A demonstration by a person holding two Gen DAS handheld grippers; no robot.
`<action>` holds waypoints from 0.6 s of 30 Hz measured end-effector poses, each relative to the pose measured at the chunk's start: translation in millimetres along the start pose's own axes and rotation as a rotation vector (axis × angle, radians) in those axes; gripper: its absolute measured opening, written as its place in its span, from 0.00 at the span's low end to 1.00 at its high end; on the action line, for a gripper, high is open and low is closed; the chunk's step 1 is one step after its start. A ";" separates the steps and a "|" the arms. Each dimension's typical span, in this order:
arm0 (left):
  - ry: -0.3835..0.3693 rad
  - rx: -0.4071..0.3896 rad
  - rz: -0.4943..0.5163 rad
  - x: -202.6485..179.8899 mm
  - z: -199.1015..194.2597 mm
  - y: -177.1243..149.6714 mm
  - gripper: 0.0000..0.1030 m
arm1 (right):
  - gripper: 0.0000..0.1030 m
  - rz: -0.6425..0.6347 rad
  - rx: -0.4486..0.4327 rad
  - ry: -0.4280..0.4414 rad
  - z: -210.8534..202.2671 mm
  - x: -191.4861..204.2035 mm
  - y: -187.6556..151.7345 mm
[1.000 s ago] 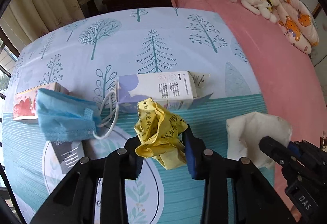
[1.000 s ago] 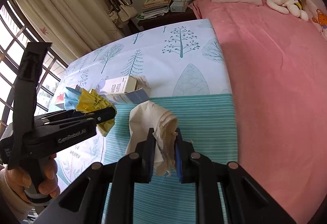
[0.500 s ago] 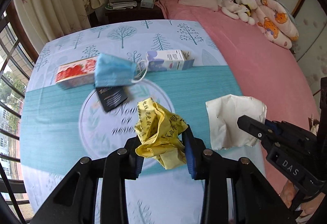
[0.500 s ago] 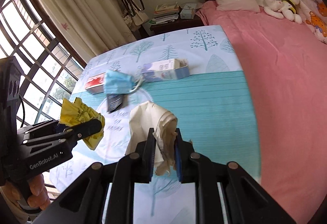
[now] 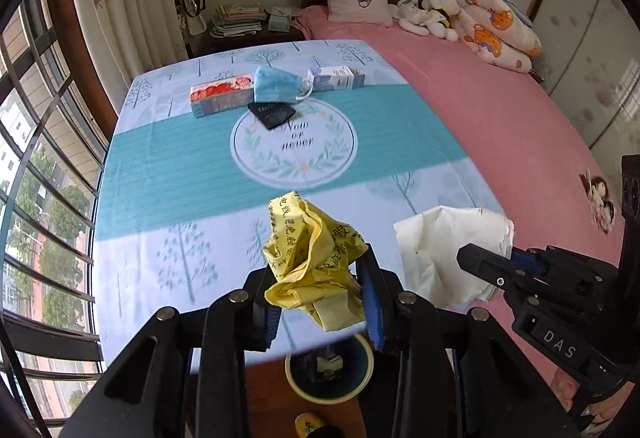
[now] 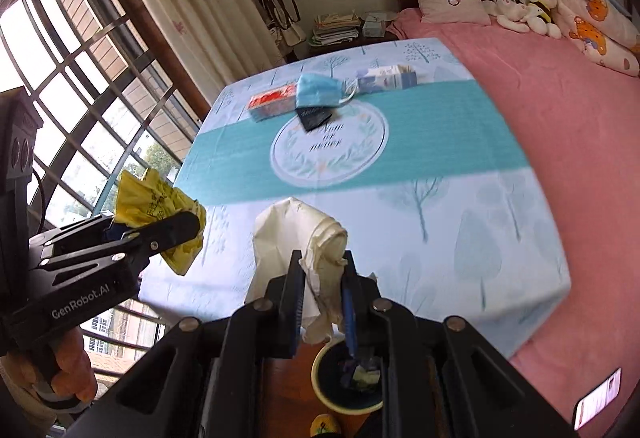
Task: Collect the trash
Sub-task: 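Carry the yellow wrapper and white tissue down over the bin and open both tools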
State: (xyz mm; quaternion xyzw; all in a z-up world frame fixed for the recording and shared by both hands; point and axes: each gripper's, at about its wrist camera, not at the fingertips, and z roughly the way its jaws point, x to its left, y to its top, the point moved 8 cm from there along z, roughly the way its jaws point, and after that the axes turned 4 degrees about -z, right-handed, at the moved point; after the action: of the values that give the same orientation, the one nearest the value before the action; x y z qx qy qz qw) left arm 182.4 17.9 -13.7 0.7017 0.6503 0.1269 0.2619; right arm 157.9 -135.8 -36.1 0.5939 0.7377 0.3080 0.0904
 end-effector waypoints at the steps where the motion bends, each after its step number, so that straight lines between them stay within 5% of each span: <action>1: -0.001 0.004 0.006 2.4 -5.5 -11.8 0.31 | 0.16 0.002 0.006 -0.001 -4.1 7.3 -11.3; 9: -0.011 0.082 0.013 9.3 -20.5 -96.6 0.32 | 0.16 -0.008 0.119 -0.013 -18.9 41.7 -100.8; 18: -0.043 0.174 -0.063 -6.5 14.8 -170.2 0.32 | 0.16 0.017 0.262 -0.031 6.1 19.1 -182.5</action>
State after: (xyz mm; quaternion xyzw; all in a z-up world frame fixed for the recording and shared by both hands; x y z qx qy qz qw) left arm 45.3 11.4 -115.6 0.7037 0.6748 0.0466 0.2176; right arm 5.9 -135.0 -139.0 0.6117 0.7649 0.2007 0.0209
